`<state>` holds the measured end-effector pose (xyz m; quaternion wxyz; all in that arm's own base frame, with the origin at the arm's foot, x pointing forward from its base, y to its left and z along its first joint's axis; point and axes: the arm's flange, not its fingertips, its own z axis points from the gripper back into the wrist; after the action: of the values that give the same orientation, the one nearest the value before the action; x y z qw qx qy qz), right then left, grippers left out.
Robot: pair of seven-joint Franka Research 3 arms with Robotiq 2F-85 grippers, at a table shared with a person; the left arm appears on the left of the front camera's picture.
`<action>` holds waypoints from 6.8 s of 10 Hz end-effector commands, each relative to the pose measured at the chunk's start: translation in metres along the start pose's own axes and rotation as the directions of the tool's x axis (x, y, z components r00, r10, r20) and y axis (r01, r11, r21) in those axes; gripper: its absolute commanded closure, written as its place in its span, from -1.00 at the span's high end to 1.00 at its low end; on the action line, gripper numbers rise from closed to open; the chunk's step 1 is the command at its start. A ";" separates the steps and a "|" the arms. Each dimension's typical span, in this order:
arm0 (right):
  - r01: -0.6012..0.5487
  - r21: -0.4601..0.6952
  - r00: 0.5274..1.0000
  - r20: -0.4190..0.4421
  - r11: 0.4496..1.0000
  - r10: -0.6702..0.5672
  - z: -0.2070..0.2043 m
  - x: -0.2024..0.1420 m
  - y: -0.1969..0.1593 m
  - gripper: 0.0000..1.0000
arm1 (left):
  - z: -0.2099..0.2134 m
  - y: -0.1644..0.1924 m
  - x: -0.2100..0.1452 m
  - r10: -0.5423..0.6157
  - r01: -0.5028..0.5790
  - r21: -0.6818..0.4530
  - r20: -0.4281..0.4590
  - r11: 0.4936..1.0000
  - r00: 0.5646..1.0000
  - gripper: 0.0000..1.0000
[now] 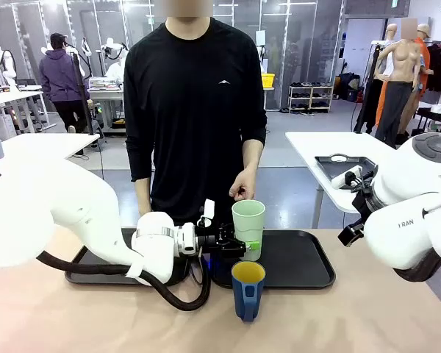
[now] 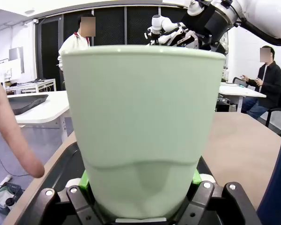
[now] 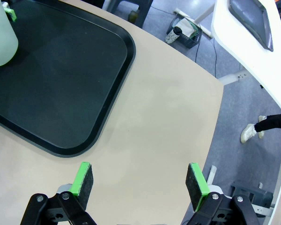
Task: Sort and store the cups by type.
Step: Place the picked Reusable plastic cup into the Flat Tray indicated by the person, then pick up the Handle plastic cup and place it into the empty Flat Tray.
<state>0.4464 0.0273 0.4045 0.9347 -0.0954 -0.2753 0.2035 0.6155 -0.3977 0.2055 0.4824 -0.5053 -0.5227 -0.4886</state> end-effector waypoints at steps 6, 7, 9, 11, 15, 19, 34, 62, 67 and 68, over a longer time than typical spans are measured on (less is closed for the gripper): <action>0.000 0.001 1.000 -0.003 1.000 0.000 -0.001 -0.002 0.001 1.00 | -0.004 0.012 -0.024 0.022 -0.022 -0.001 -0.080 1.000 0.997 0.66; 0.000 0.001 1.000 -0.003 1.000 0.000 -0.001 -0.002 0.001 1.00 | -0.003 0.012 -0.027 0.026 -0.026 0.001 -0.083 1.000 0.996 0.66; 0.000 0.001 1.000 -0.003 1.000 0.000 -0.001 -0.002 0.001 1.00 | -0.002 0.014 -0.033 0.032 -0.032 -0.003 -0.090 0.999 0.995 0.66; 0.000 0.001 1.000 -0.003 1.000 0.000 -0.001 -0.002 0.001 1.00 | -0.002 0.017 -0.038 0.041 -0.042 0.001 -0.102 0.999 0.994 0.71; 0.000 0.001 1.000 -0.003 1.000 0.000 -0.001 -0.002 0.001 1.00 | 0.000 0.019 -0.046 0.063 -0.063 0.007 -0.114 0.998 0.991 1.00; 0.000 0.001 1.000 -0.003 1.000 0.000 -0.001 -0.002 0.001 1.00 | 0.004 0.016 -0.045 0.063 -0.063 0.006 -0.125 0.998 0.990 1.00; 0.000 0.001 1.000 -0.003 1.000 0.000 -0.001 -0.002 0.001 1.00 | 0.049 -0.015 0.013 -0.014 0.028 0.097 -0.142 0.995 0.990 1.00; 0.000 0.001 1.000 -0.003 1.000 0.000 -0.001 -0.002 0.001 1.00 | 0.280 -0.094 0.125 -0.096 0.112 0.217 -0.081 0.970 0.992 1.00; 0.000 0.001 1.000 -0.003 1.000 0.000 -0.001 -0.002 0.001 1.00 | 0.280 -0.094 0.125 -0.096 0.112 0.217 -0.081 0.970 0.992 1.00; 0.000 0.001 1.000 -0.003 1.000 0.000 -0.001 -0.002 0.001 1.00 | 0.280 -0.094 0.125 -0.096 0.112 0.217 -0.081 0.970 0.992 1.00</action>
<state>0.4463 0.0271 0.4042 0.9349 -0.0953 -0.2750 0.2033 0.5145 -0.1098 0.3123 0.5219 -0.4096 -0.5813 -0.4711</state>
